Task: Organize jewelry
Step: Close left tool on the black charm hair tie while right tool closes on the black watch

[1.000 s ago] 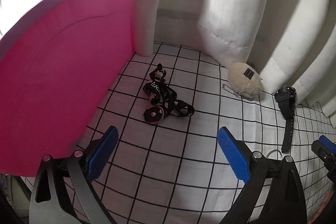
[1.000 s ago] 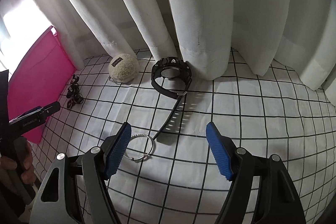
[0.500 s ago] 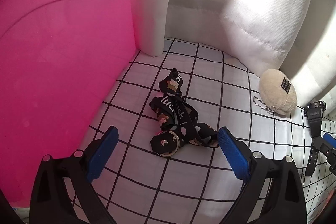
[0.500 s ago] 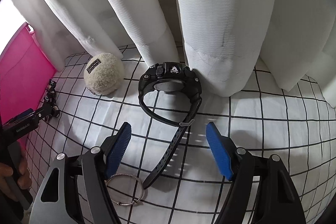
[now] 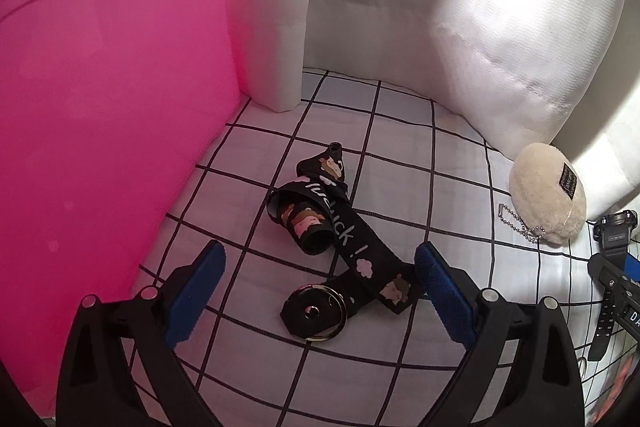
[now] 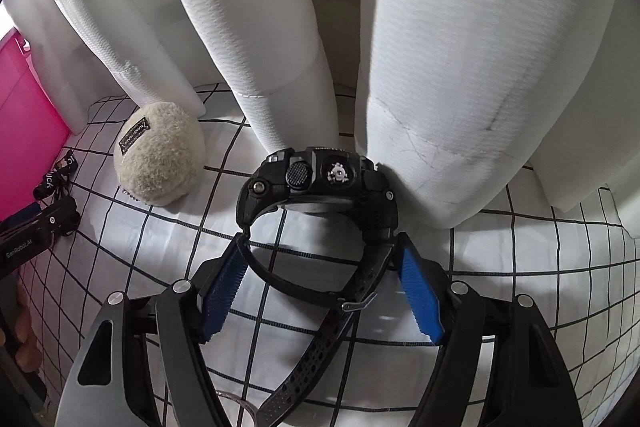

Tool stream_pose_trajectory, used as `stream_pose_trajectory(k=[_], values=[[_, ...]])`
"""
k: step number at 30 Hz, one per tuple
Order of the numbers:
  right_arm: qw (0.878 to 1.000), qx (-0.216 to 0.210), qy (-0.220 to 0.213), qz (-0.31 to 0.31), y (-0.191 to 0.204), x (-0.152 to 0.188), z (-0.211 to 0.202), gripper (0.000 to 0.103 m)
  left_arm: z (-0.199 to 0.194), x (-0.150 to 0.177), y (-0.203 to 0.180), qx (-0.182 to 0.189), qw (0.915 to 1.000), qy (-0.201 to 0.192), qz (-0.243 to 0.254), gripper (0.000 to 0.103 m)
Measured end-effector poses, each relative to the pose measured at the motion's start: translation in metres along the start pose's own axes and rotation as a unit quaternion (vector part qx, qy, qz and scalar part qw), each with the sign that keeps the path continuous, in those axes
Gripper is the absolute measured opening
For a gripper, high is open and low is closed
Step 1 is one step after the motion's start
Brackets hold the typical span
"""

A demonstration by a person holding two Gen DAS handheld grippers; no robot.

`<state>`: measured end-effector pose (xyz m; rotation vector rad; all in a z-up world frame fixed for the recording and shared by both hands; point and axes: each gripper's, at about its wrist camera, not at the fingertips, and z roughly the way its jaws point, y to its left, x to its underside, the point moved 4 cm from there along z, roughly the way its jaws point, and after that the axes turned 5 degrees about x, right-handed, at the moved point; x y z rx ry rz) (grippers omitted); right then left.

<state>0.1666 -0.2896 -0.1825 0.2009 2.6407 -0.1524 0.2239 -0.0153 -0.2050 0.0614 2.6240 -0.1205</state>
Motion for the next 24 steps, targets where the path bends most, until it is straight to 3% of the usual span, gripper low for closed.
stream_pose_trajectory(k=[10, 12, 18, 20, 24], values=[[1.000, 0.012, -0.021, -0.016, 0.006, -0.014, 0.005, 0.071, 0.016, -0.009, 0.003, 0.000, 0.9999, -0.009, -0.005, 0.095], [1.000, 0.008, -0.023, -0.013, 0.006, -0.015, 0.004, 0.070, 0.013, -0.009, 0.000, 0.004, 0.9999, -0.015, 0.001, 0.088], [1.000, -0.005, -0.025, -0.010, 0.012, -0.009, 0.000, 0.067, 0.002, -0.001, -0.020, 0.026, 0.9986, -0.026, 0.037, 0.041], [1.000, -0.014, -0.026, -0.003, 0.010, -0.007, -0.004, 0.067, 0.000, 0.001, -0.024, 0.030, 0.9984, -0.026, 0.042, 0.021], [0.999, -0.024, -0.036, 0.003, 0.005, 0.007, -0.011, 0.067, -0.006, 0.008, -0.024, 0.032, 0.9983, -0.022, 0.043, 0.012]])
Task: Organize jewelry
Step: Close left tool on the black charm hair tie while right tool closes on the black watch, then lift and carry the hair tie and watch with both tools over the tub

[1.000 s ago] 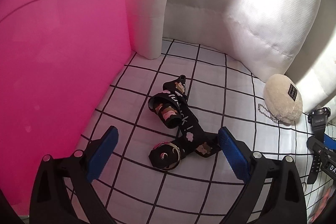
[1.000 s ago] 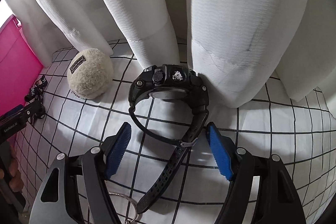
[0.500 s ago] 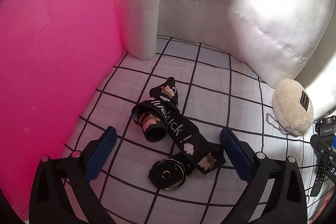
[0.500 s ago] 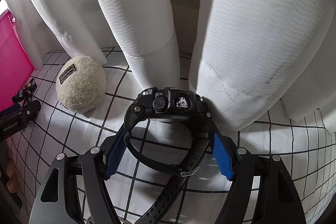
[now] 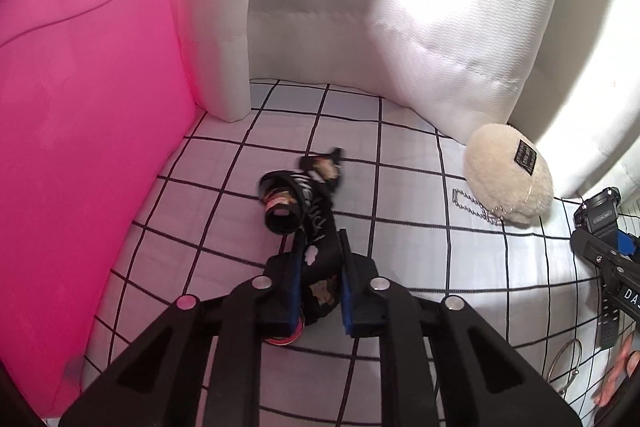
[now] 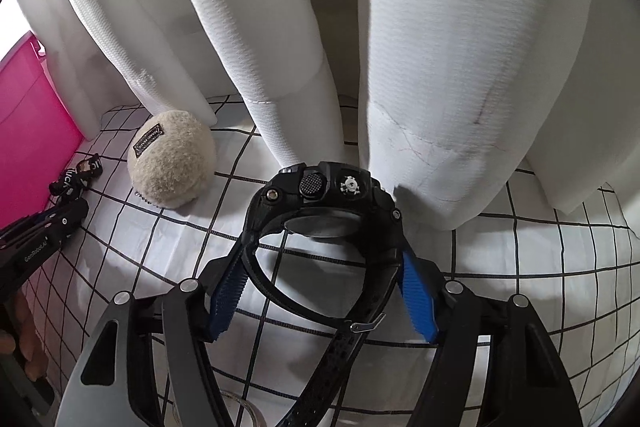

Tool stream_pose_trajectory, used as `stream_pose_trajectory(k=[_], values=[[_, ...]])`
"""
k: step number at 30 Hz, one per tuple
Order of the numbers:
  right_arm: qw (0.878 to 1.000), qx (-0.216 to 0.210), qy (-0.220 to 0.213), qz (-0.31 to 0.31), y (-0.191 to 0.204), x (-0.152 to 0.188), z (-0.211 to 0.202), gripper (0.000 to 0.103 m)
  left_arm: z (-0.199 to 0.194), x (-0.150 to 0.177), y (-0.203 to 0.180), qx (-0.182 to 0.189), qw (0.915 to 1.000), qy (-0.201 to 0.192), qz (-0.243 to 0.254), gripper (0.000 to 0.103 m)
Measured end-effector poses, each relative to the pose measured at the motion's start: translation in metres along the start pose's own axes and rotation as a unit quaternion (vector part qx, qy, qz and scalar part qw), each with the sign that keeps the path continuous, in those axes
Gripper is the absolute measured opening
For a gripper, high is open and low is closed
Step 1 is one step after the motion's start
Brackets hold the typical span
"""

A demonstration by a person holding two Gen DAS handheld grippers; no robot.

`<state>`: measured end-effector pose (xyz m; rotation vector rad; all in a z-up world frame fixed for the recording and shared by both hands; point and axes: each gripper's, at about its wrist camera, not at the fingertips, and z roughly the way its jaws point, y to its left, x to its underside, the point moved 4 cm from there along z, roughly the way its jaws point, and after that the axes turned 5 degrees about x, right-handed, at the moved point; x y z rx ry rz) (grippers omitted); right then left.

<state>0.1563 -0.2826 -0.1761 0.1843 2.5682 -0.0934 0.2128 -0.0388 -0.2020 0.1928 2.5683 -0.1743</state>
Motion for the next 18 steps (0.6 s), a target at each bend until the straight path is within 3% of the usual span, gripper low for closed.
stream_pose_trajectory(k=[10, 18], values=[[1.000, -0.023, -0.012, 0.013, -0.003, 0.028, -0.020, 0.067, -0.035, 0.029, 0.002, 0.021, 0.9998, -0.007, 0.001, 0.008], [0.999, -0.036, -0.027, 0.018, -0.010, 0.033, -0.047, 0.067, -0.063, 0.032, -0.004, 0.043, 0.9989, -0.018, -0.007, 0.008]])
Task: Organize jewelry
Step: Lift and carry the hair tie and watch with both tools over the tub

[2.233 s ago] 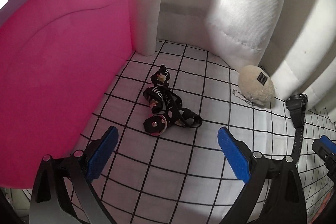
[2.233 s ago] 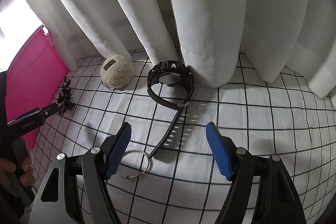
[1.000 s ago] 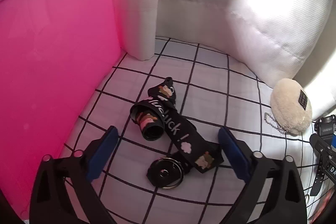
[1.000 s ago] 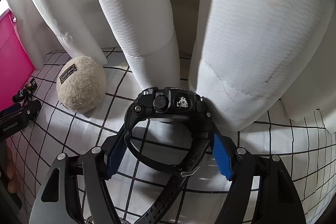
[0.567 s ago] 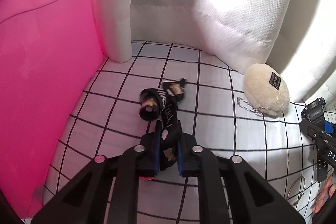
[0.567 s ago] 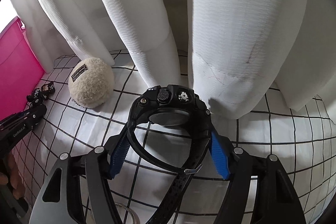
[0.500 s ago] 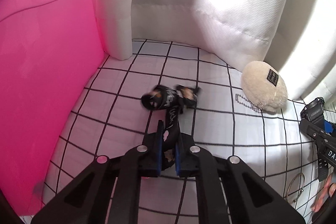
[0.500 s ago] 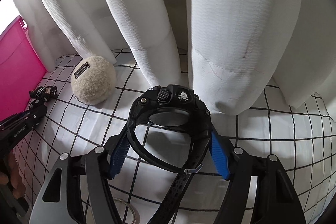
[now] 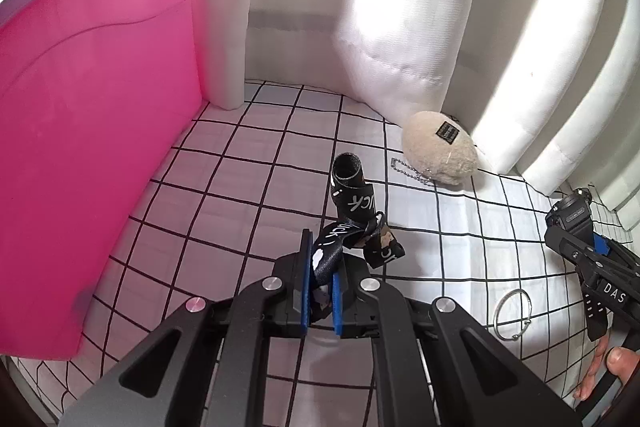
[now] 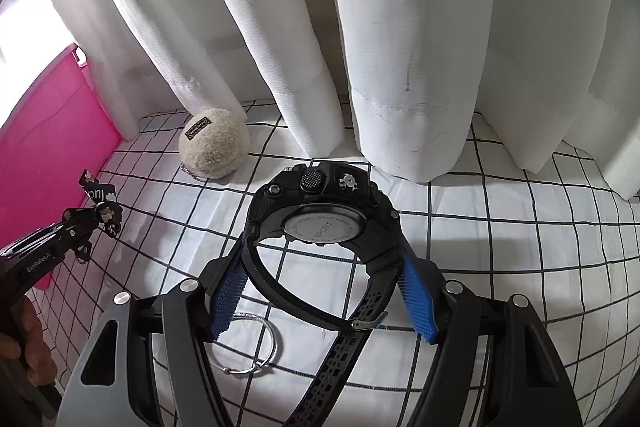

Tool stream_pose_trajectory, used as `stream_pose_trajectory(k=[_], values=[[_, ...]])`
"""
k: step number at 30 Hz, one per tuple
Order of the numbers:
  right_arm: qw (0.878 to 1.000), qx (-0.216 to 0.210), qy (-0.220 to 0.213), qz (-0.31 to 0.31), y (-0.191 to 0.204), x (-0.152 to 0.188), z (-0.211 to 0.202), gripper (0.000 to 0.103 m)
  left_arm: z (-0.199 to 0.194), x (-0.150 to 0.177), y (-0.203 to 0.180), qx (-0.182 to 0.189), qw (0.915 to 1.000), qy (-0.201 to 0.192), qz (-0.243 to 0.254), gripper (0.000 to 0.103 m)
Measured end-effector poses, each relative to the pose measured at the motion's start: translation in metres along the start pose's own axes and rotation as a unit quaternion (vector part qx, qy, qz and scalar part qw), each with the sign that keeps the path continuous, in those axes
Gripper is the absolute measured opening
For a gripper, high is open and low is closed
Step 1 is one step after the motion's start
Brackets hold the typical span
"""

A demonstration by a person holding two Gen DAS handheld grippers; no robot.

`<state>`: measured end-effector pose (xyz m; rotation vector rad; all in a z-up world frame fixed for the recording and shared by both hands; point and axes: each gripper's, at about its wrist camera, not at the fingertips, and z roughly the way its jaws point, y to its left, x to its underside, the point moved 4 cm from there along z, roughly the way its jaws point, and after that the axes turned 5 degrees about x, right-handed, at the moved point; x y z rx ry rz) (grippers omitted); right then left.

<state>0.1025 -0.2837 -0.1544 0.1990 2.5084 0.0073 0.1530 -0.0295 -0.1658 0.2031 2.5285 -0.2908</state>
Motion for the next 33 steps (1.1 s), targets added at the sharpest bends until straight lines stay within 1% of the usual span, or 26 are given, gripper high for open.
stream_pose_trajectory(k=[2, 6, 7, 9, 13, 18, 23, 28, 33], values=[[1.000, -0.002, -0.005, -0.003, 0.003, 0.000, -0.008, 0.067, 0.007, -0.002, -0.009, 0.003, 1.0000, -0.004, -0.001, 0.008], [1.000, -0.009, -0.013, -0.014, 0.013, 0.003, -0.028, 0.067, -0.003, 0.002, -0.013, 0.007, 0.9999, -0.010, 0.000, 0.008], [1.000, -0.010, -0.015, -0.019, 0.016, 0.003, -0.034, 0.067, -0.022, 0.004, -0.019, 0.006, 0.9999, -0.011, 0.000, 0.008], [0.999, -0.015, -0.020, -0.027, 0.019, 0.004, -0.047, 0.067, -0.028, 0.007, -0.017, 0.006, 0.9999, -0.015, -0.001, 0.008], [0.998, -0.026, -0.029, -0.039, 0.031, 0.005, -0.070, 0.067, -0.058, 0.010, -0.016, 0.009, 0.9996, -0.025, -0.009, 0.008], [0.996, -0.042, -0.047, -0.060, 0.040, 0.000, -0.104, 0.067, -0.093, 0.007, -0.015, 0.007, 0.9987, -0.049, -0.013, 0.008], [0.992, -0.059, -0.069, -0.084, 0.062, -0.011, -0.131, 0.067, -0.131, -0.007, -0.009, 0.005, 0.9962, -0.085, -0.019, 0.008], [0.985, -0.083, -0.094, -0.115, 0.097, -0.031, -0.148, 0.067, -0.169, -0.029, 0.007, 0.003, 0.9916, -0.125, -0.033, 0.008], [0.977, -0.110, -0.115, -0.144, 0.140, -0.052, -0.159, 0.067, -0.201, -0.052, 0.037, -0.029, 0.9859, -0.159, -0.044, 0.008]])
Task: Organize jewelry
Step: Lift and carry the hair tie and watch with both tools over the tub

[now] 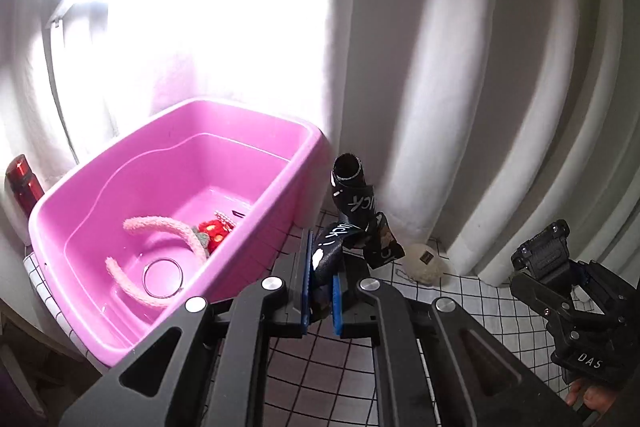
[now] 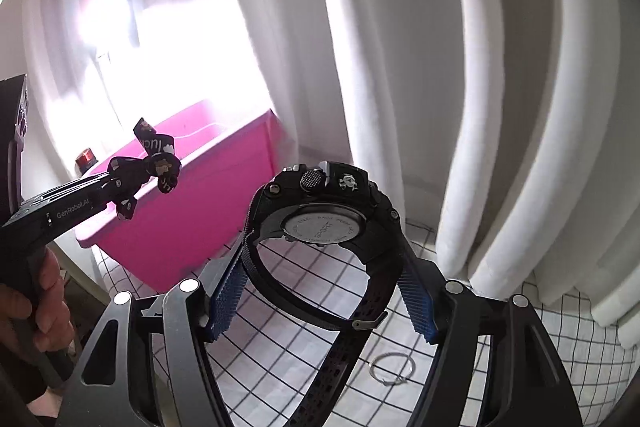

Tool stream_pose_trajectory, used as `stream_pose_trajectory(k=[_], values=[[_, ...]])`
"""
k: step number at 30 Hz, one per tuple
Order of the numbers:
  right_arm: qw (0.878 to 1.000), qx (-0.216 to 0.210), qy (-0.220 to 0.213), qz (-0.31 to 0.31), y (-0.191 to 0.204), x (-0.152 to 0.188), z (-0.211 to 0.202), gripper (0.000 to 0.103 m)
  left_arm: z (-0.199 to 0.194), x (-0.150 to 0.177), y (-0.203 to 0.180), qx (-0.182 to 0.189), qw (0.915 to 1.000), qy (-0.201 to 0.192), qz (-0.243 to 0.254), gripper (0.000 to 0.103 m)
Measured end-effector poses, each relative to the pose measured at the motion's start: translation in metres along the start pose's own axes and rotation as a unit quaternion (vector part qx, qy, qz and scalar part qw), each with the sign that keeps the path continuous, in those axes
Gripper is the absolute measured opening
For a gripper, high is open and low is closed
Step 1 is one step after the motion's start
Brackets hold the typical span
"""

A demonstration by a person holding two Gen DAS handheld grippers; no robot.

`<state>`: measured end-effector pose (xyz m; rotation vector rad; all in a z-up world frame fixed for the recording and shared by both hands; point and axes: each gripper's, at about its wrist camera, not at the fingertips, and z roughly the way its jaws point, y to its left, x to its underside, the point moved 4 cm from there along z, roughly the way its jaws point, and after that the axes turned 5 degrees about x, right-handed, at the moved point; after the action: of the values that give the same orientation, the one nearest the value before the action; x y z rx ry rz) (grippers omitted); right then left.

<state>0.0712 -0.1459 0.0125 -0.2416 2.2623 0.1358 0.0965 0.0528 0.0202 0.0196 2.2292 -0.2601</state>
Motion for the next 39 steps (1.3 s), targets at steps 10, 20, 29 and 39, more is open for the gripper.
stream_pose_trajectory(k=[10, 20, 29, 39], values=[[0.996, -0.066, -0.021, -0.050, 0.088, -0.058, 0.031, 0.067, -0.030, -0.034, 0.074, -0.061, 0.9973, -0.039, -0.016, 0.008], [0.990, -0.107, -0.001, -0.093, 0.170, -0.090, 0.080, 0.067, -0.030, -0.031, 0.159, -0.106, 0.9927, -0.030, -0.048, 0.008], [0.986, -0.100, 0.044, -0.127, 0.212, -0.091, 0.137, 0.067, 0.004, -0.015, 0.198, -0.129, 0.9894, 0.022, -0.063, 0.008], [0.981, -0.074, 0.097, -0.150, 0.228, -0.084, 0.186, 0.067, 0.033, -0.007, 0.213, -0.140, 0.9846, 0.071, -0.077, 0.011]])
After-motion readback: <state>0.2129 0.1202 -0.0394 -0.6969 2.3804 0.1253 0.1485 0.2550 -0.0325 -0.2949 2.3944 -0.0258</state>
